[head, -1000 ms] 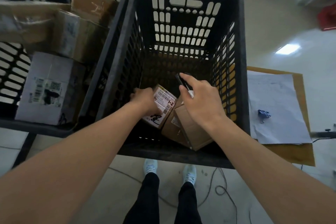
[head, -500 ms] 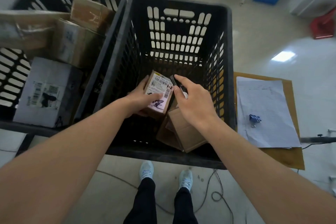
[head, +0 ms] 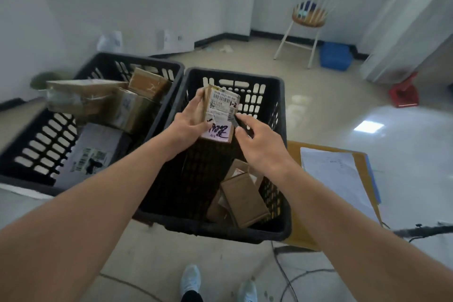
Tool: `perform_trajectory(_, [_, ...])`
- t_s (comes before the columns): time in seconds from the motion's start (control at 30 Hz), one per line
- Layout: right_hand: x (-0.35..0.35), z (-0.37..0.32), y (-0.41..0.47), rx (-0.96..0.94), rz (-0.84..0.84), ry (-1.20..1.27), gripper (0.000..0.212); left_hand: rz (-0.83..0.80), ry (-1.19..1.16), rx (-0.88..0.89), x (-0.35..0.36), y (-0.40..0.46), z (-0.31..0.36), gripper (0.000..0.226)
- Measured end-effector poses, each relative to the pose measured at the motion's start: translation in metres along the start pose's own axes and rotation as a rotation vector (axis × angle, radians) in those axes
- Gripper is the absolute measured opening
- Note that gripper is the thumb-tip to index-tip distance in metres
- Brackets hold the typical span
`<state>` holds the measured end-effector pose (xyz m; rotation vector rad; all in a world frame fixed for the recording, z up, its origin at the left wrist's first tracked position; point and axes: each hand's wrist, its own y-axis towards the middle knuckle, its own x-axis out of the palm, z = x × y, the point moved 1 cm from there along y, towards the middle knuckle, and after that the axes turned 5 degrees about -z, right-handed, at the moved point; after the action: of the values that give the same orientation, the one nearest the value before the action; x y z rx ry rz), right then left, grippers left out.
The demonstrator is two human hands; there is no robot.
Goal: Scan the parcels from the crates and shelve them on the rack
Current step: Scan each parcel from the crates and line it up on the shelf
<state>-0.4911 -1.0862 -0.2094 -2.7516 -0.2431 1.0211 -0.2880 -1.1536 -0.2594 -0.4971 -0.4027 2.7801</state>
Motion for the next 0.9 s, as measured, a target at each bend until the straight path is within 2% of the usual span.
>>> perform_trajectory(0.27, [-0.036,-0.036,-0.03,-0.126,0.014,-0.057,0.046,0.003,0.24,0.262,-0.019,-0.034,0.052,0.085])
perform_trajectory(0.53, [-0.06,-0.056,-0.052,-0.224,-0.048,-0.156,0.044,0.02,0.368,0.325,-0.026,-0.074,0.098,0.086])
perform_trajectory(0.77, [-0.075,-0.07,-0.064,-0.246,-0.078,-0.186,0.043,0.112,0.462,0.371,-0.035,-0.08,0.115,0.08])
perform_trajectory(0.9, [-0.082,-0.079,-0.062,-0.255,-0.093,-0.184,0.04,0.127,0.481,0.366,-0.047,-0.074,0.12,0.086])
